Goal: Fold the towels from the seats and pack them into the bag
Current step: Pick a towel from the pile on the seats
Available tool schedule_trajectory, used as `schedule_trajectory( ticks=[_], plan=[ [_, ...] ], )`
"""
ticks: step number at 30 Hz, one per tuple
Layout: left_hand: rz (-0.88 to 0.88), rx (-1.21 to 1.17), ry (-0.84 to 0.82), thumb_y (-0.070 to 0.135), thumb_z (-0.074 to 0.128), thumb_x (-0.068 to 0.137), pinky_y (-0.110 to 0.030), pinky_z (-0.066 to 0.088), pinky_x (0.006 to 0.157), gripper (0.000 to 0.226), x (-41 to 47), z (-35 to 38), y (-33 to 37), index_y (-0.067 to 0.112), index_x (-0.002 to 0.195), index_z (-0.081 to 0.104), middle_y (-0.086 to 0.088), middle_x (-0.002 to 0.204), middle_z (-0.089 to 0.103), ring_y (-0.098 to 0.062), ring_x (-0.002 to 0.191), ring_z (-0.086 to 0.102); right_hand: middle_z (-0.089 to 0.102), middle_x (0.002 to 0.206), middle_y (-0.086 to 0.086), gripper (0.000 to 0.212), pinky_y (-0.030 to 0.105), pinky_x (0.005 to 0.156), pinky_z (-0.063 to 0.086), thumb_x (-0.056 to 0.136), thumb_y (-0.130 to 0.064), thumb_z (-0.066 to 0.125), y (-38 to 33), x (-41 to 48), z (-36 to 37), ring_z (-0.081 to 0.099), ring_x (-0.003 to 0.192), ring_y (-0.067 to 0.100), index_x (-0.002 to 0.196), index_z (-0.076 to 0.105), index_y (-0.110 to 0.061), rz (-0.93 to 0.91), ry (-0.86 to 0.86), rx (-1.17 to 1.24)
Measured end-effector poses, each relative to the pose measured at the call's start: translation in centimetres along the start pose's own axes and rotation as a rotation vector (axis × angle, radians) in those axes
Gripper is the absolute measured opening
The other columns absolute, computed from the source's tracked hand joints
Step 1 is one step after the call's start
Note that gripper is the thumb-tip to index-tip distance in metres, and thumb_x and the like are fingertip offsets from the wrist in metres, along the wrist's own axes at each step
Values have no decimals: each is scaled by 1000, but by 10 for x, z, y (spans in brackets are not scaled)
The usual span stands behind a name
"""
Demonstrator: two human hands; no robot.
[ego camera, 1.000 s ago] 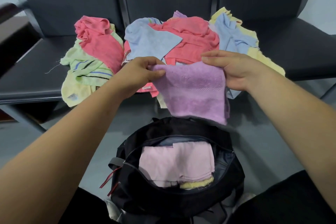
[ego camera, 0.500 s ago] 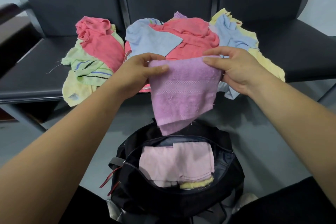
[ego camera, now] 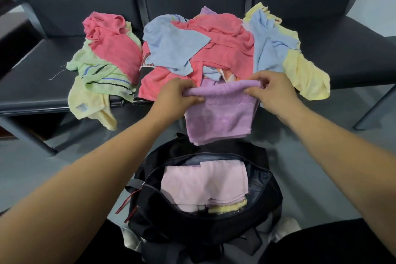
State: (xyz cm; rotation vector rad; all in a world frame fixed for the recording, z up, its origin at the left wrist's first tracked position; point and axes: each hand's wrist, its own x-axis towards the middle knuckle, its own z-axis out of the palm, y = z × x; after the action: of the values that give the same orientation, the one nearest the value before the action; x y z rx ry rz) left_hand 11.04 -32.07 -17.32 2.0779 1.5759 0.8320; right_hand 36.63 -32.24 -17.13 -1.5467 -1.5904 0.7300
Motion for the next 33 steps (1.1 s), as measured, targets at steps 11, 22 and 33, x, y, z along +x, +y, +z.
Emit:
schedule_trajectory(
  ticks=[11,22,33],
  plan=[
    [-229,-228,-303,27,64,96,-18,33,55,27,-23,105,-49,14,81,47,5,73,47,-12,68,42,68,90,13,13,44,81,50,89,-2,69,115,-23,53,64,90,29,86,69,-15,517,-92,421],
    [-711,-448,-500,30,75,89,-37,59,71,30,-57,203,-140,11,105,58,-2,93,64,-18,83,64,49,64,5,32,25,53,35,86,-10,78,222,-33,133,44,57,17,66,53,-11,849,-211,37],
    [-966,-280,-625,30,64,94,-39,57,84,25,-94,263,-165,9,82,58,-8,79,64,-34,93,68,67,111,21,31,29,70,43,91,-16,67,270,-75,171,66,103,37,113,63,5,916,-338,-331]
  ],
)
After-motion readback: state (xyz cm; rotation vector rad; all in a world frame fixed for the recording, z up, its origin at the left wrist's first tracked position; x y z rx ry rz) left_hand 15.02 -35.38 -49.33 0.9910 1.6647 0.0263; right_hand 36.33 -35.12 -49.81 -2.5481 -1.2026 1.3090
